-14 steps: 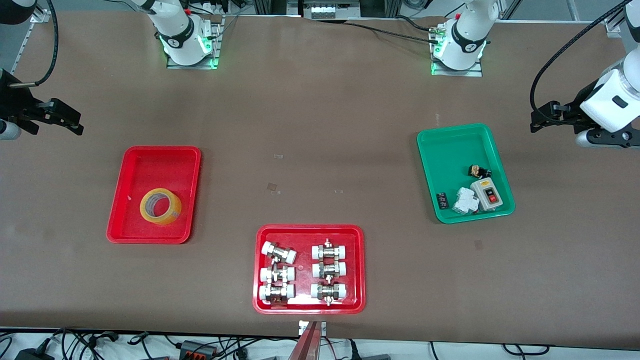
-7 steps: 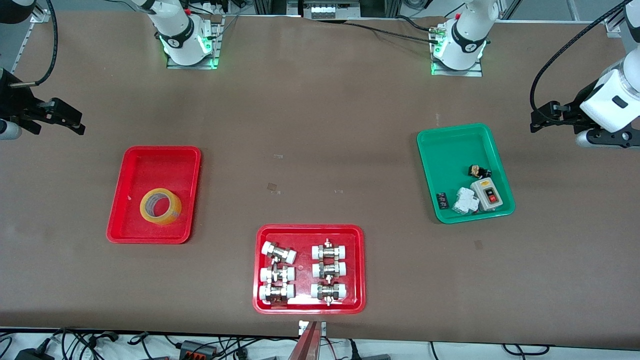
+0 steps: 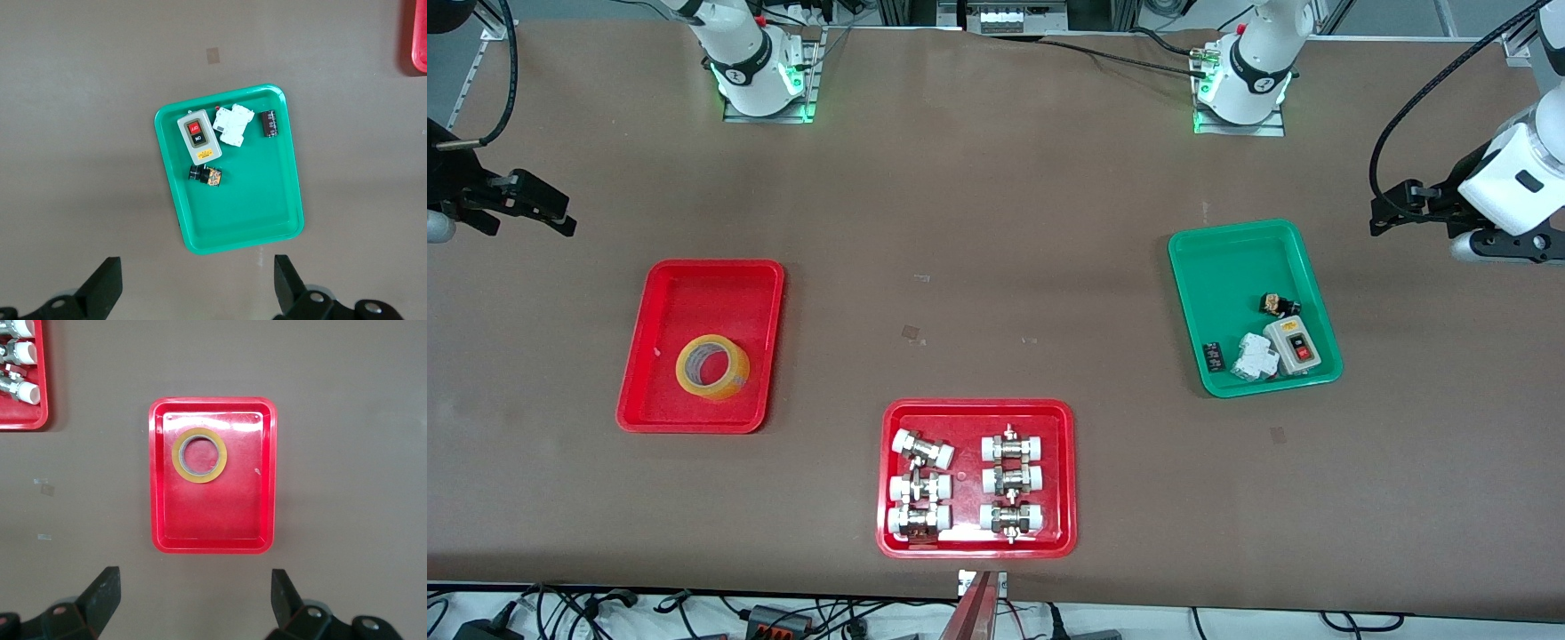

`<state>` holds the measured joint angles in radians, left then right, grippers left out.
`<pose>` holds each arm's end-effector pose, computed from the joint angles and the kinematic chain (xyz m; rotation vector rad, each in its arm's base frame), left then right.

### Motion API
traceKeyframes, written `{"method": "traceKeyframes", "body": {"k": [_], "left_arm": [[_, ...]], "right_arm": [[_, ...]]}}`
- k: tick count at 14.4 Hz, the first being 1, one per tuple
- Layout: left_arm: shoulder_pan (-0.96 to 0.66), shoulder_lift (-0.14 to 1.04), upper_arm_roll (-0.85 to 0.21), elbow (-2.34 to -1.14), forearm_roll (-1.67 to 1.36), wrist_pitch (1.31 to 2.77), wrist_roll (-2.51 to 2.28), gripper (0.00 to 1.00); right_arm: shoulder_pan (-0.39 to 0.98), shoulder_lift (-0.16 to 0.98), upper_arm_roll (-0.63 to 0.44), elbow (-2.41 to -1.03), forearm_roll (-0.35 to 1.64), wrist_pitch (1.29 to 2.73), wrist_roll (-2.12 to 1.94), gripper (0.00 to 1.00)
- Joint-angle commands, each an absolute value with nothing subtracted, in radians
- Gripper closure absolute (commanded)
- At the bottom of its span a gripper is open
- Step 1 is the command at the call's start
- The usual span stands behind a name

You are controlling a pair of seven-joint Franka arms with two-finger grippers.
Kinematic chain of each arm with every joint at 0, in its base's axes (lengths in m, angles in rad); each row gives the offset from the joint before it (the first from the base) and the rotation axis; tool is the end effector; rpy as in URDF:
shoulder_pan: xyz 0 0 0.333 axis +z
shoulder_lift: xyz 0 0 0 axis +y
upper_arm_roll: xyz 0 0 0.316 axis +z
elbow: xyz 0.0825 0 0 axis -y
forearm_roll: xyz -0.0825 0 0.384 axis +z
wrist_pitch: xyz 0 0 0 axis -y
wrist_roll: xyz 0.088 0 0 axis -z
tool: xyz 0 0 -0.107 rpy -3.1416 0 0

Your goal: Left arm passes tape to right arm into tray

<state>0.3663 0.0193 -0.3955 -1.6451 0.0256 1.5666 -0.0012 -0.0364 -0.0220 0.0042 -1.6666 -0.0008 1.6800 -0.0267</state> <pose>0.5553 -0.0116 0.5794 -3.1181 0.0459 0.1498 0.5560 -0.0180 0.6009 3.1392 -0.0085 0.0555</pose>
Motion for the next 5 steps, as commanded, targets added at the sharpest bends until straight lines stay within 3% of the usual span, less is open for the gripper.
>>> {"method": "traceKeyframes", "body": {"k": [1,5], "left_arm": [[0.373,0.017,-0.396,-1.637,0.008,1.555,0.005,0.0],[0.373,0.018,-0.396,-1.637,0.006,1.555,0.005,0.0]], "right_arm": [[-0.031,-0.048,0.005,-1.684,-0.014,1.672,-0.018,0.0],[-0.032,-0.048,0.005,-1.684,-0.005,1.667,-0.017,0.0]]}}
